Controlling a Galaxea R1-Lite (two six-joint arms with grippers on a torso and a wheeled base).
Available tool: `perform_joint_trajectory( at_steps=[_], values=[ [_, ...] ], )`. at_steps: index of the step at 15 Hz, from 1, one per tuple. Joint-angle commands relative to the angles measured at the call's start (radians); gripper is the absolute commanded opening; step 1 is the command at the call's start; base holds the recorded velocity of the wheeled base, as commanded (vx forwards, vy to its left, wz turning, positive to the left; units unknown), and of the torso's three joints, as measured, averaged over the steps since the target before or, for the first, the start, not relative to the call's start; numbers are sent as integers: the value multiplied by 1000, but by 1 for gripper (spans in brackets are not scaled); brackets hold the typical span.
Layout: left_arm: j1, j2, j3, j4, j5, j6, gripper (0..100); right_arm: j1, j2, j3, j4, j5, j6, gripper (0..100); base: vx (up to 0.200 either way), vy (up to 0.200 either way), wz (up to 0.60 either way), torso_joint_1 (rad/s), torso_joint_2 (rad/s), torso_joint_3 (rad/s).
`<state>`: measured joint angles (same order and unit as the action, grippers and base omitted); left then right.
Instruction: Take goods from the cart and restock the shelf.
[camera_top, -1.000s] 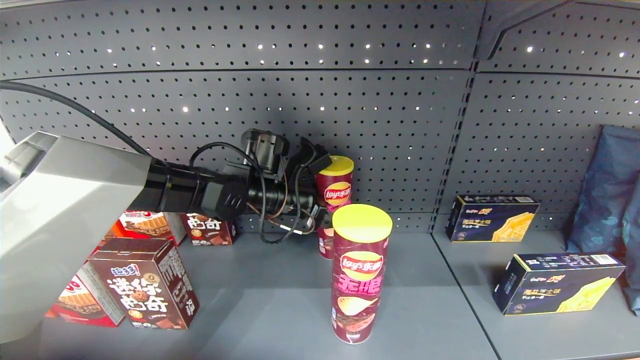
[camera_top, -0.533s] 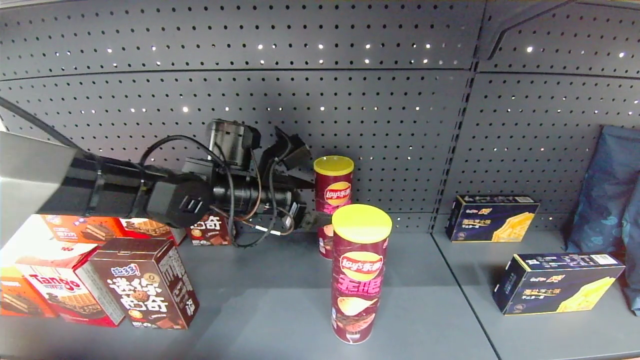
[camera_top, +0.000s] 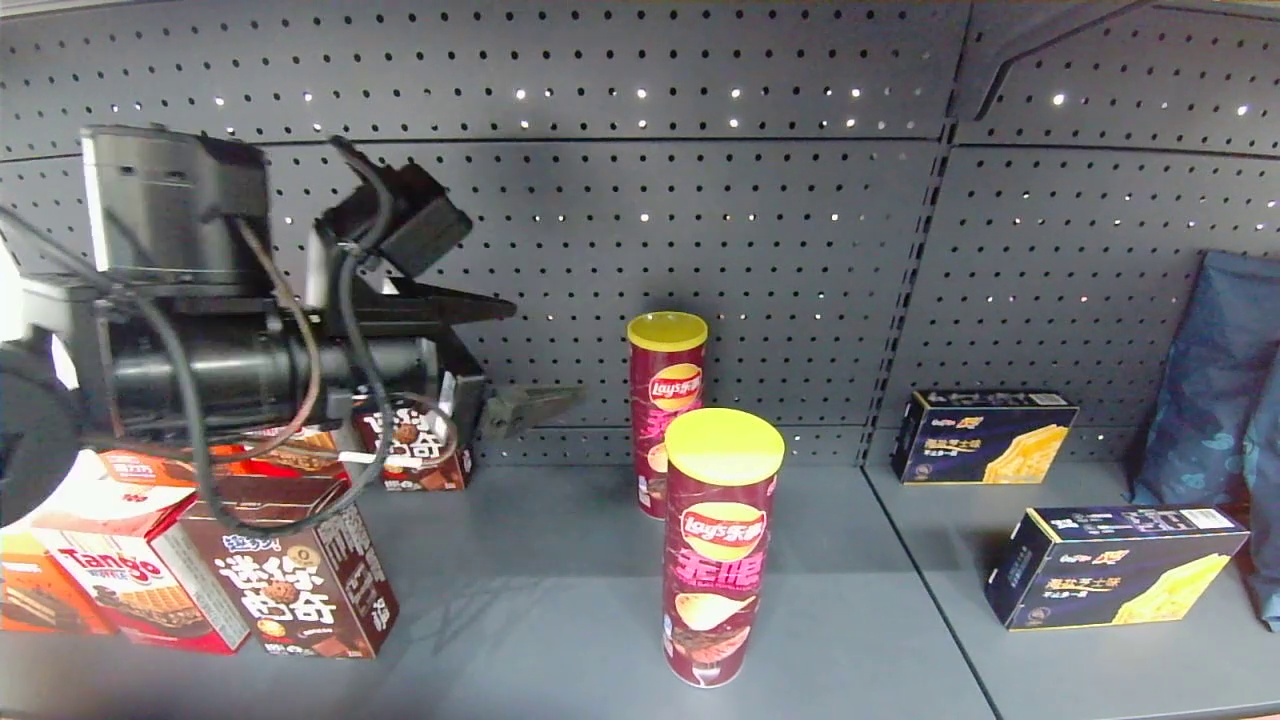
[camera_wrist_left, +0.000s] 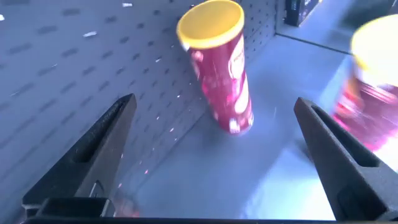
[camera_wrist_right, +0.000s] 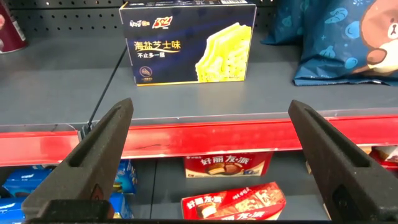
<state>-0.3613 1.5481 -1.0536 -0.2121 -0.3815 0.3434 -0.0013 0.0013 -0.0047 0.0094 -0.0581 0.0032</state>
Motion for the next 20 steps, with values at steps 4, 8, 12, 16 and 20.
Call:
perform_joint_trajectory(
  at_steps=[4,8,12,16,20],
  values=[
    [-13,-554,313,132,199,-63,100,0,2,0,0,0,0,100,0,0,0,0,0,0],
    [-13,-688,396,137,309,-118,100,0,2,0,0,0,0,100,0,0,0,0,0,0],
    [-13,-694,415,138,421,-119,100,-2,8,-1,3,29,-6,100,0,0,0,0,0,0],
    [-13,-692,411,138,474,-118,100,23,479,-500,47,44,95,100,0,0,0,0,0,0],
    [-13,-675,414,132,474,-119,100,234,611,-502,21,253,-20,100,0,0,0,0,0,0]
  ],
)
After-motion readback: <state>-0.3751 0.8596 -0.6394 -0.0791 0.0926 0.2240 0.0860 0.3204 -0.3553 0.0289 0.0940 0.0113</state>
